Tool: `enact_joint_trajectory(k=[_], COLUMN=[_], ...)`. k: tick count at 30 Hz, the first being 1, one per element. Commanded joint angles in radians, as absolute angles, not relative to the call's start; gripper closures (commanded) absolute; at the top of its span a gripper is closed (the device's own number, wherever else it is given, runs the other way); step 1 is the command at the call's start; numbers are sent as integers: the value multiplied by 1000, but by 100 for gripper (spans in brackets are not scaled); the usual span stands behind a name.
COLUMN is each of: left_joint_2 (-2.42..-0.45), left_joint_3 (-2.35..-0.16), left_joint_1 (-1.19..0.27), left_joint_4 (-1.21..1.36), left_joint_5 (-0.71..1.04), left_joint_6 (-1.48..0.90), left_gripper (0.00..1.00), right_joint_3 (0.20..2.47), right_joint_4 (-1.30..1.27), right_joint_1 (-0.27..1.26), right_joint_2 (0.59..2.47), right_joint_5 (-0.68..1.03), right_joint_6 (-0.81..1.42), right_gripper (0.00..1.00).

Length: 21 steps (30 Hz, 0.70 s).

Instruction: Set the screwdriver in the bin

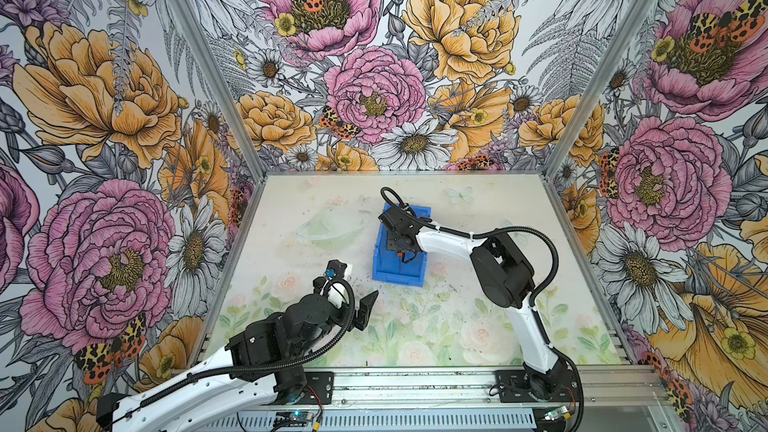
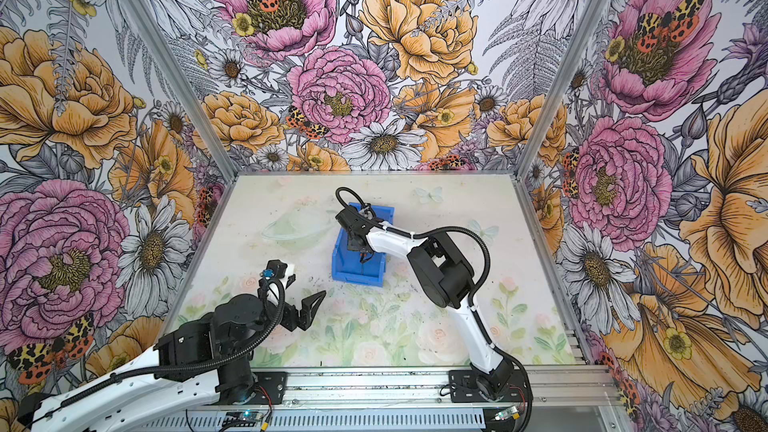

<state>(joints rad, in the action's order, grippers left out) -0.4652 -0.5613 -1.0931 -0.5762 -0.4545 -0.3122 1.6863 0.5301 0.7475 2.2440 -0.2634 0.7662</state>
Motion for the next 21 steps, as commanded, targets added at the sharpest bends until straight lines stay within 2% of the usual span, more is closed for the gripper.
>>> enact_joint_trajectory(k=[1,9,17,21], left_joint_2=[-456,-451,-441,-436], left_joint_3=[-551,-553,-552,-551], left_joint_1=[-1100,-1100,-1100,-1100], left_joint_4=[-577,-578,-578,-582], left_joint_5=[-478,-477,-482,-483], left_joint_6=[-323,-323,-322,-323], left_gripper=[1,1,1,1], right_joint_3=[1696,1700,1707,1720], right_joint_4=[525,525,525,525], right_joint_1=[757,773,786,787], right_joint_2=[2195,2129,2068,2041], right_joint_5=[-299,-339,-367,-378], right_joint_6=[750,701,668,644], right_gripper=[66,53,36,31])
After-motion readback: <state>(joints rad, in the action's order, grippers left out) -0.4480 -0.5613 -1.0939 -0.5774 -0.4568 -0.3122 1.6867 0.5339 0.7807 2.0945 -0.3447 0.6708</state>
